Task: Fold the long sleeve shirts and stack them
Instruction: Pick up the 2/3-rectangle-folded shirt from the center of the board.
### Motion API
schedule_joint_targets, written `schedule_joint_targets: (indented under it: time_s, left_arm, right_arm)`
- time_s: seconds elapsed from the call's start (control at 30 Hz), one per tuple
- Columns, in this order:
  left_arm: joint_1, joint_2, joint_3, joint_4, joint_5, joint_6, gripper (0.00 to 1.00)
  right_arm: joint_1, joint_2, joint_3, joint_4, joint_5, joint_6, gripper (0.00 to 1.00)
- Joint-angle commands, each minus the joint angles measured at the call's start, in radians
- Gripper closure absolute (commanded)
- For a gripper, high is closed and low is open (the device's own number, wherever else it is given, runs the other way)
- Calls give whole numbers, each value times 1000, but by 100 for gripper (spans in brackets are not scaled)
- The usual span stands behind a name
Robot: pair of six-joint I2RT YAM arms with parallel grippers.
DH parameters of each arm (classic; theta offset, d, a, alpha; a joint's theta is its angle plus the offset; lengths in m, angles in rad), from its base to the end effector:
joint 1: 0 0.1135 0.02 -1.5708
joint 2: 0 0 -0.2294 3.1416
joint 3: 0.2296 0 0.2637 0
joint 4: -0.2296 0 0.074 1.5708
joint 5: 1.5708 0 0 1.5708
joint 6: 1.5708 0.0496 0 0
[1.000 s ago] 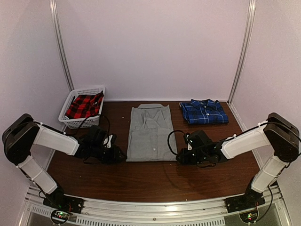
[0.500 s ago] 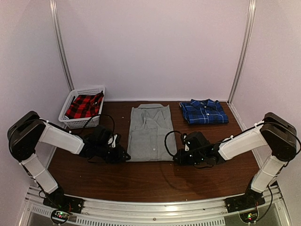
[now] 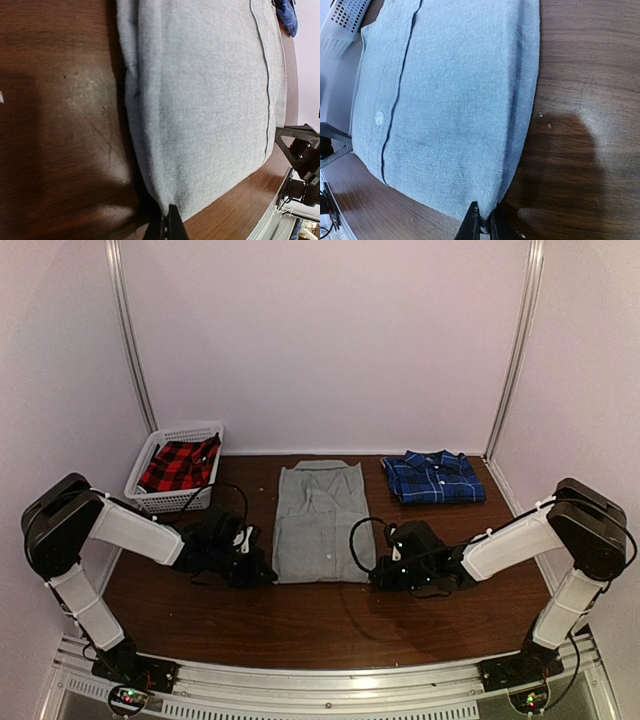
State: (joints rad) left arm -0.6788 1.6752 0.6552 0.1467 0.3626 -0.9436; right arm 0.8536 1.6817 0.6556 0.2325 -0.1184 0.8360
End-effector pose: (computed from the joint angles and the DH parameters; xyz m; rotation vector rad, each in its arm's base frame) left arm 0.2277 -0.2063 0.0620 -0.1793 2.7191 -1.0601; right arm 0.2034 0.2422 0.0651 -0.0849 2.5678 0.8875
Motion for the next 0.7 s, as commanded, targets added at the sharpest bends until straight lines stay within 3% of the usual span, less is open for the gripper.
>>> schedule_joint_targets:
  time_s: [0.0,0.37,0.67]
  left_arm:
    - [-8,23,47,-2,18,11,100]
    - [-23,8,59,-69,6,21,100]
    - [-82,-124,-31,-113,-41,-13,100]
  right_arm:
    - [9,31,-12,-15,18,7,98]
    - [33,0,-38,2,19,17,100]
    - [105,-88,-88,-38,48,63,100]
